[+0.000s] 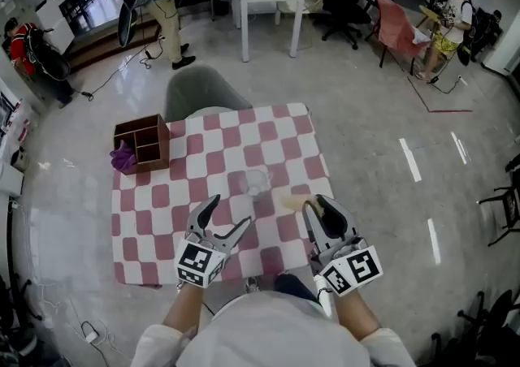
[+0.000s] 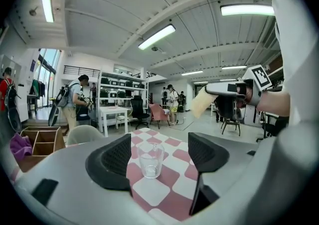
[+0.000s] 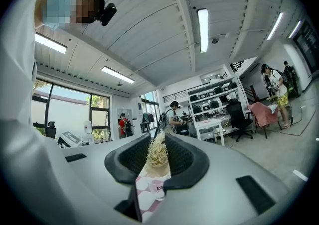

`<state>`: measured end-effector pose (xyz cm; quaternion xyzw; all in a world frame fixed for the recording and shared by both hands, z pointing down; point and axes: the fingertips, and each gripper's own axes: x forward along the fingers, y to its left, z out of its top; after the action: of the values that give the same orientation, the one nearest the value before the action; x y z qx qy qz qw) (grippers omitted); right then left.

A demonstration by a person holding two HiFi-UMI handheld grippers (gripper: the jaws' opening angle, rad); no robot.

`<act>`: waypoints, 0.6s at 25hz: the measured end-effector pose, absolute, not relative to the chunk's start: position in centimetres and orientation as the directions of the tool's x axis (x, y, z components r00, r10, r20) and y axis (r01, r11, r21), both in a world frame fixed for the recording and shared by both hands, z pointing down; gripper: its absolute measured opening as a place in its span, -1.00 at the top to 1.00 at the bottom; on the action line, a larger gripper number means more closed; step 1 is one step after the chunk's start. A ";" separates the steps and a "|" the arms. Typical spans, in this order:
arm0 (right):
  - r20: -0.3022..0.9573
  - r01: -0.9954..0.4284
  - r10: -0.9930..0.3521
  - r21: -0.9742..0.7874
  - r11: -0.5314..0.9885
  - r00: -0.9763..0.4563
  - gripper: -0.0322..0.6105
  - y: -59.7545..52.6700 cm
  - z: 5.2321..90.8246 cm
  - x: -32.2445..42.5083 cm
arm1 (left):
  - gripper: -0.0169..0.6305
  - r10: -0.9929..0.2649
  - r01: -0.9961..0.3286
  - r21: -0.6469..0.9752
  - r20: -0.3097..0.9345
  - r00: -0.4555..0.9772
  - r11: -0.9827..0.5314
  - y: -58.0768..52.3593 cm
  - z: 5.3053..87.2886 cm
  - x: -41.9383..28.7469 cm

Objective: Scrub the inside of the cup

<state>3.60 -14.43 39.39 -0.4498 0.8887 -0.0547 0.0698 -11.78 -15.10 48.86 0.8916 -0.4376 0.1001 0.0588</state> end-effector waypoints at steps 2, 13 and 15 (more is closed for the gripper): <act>-0.077 -0.807 -0.820 -0.151 0.572 -0.567 0.57 -13.7 39.4 3.7 | -0.23 -0.758 -0.780 0.021 0.222 0.613 -0.625 -14.1 48.4 -11.7; -0.121 -0.821 -0.830 -0.123 0.557 -0.545 0.57 -10.5 38.1 4.1 | 0.75 -0.812 -0.814 -0.073 0.160 0.561 -0.577 -10.8 43.7 -12.9; -0.128 -0.813 -0.821 -0.117 0.570 -0.557 0.57 -10.2 37.8 4.4 | 0.79 -0.828 -0.825 -0.100 0.161 0.538 -0.556 -10.4 43.1 -12.6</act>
<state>4.38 -10.17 37.78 -0.4631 0.8820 -0.0219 0.0843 -12.59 -10.40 43.09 0.8768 -0.4714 0.0949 -0.0058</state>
